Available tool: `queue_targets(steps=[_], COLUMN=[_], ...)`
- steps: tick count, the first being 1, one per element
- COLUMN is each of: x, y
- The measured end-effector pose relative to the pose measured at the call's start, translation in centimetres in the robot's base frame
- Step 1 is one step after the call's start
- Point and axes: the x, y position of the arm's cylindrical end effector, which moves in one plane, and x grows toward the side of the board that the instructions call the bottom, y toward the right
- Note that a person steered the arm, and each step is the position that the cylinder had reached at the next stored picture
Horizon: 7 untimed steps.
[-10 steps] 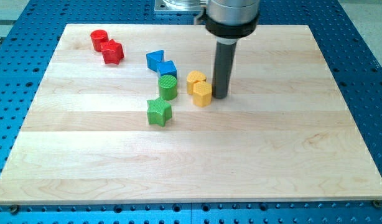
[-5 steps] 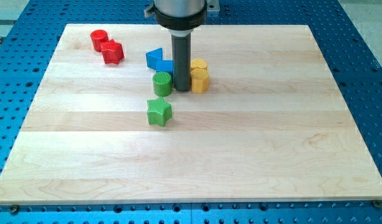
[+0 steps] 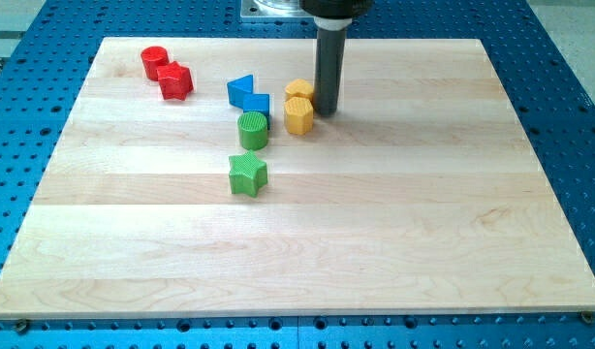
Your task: Push the yellow blocks into the red blocks
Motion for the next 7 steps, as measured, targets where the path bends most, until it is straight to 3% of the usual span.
queue_targets(steps=[2, 4, 5, 7], x=[-5.7, -2.1, -0.8, -6.2], y=[-7.9, -0.2, -4.5, -15.5])
